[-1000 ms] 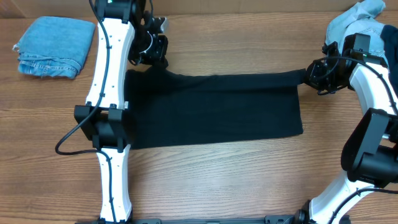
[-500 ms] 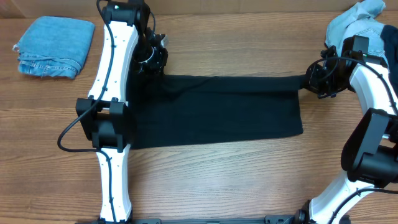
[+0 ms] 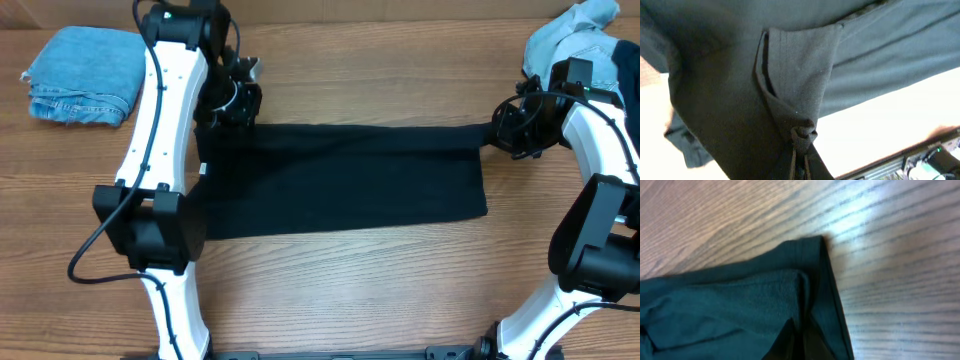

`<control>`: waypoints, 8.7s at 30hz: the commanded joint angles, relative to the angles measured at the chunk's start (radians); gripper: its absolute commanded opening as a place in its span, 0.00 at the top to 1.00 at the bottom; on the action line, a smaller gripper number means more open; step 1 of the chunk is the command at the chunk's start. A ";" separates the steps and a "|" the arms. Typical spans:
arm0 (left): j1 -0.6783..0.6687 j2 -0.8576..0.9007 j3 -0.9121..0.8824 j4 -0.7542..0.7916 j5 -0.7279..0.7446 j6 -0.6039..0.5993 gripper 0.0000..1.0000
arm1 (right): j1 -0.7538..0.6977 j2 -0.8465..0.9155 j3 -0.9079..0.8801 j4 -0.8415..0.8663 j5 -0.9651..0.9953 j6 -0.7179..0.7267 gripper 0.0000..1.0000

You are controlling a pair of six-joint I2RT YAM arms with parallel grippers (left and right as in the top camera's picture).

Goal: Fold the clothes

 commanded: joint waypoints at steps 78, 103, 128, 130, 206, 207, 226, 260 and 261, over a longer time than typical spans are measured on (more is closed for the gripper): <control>-0.059 -0.040 -0.190 0.321 0.010 -0.058 0.48 | 0.159 -0.032 0.030 -0.141 0.068 0.050 0.93; 0.075 -0.040 -0.190 0.209 -0.089 -0.133 0.35 | 0.441 -0.069 0.028 -0.037 -0.179 -0.065 0.71; 0.080 0.100 -0.190 0.305 0.021 -0.040 0.33 | 0.925 0.103 0.028 0.466 -0.177 0.208 0.21; 0.078 0.121 -0.190 0.270 0.100 -0.029 0.35 | 0.907 0.103 0.029 0.452 -0.161 0.208 0.21; -0.162 0.056 -0.356 0.112 0.259 0.286 0.60 | 0.147 -0.072 0.029 0.153 -0.290 0.089 0.21; -0.161 0.055 -0.356 0.114 0.259 0.286 0.60 | 0.147 -0.072 0.029 0.153 -0.290 0.089 0.21; -0.256 0.037 -0.450 0.418 -0.002 0.043 0.56 | 0.147 -0.072 0.029 0.121 -0.290 0.090 0.19; -0.053 0.048 -0.251 0.311 -0.195 -0.173 0.39 | 0.147 -0.072 0.029 0.003 -0.223 0.045 0.17; -0.052 0.060 -0.267 0.323 -0.202 -0.181 0.40 | 0.147 -0.072 0.029 0.001 -0.223 0.045 0.17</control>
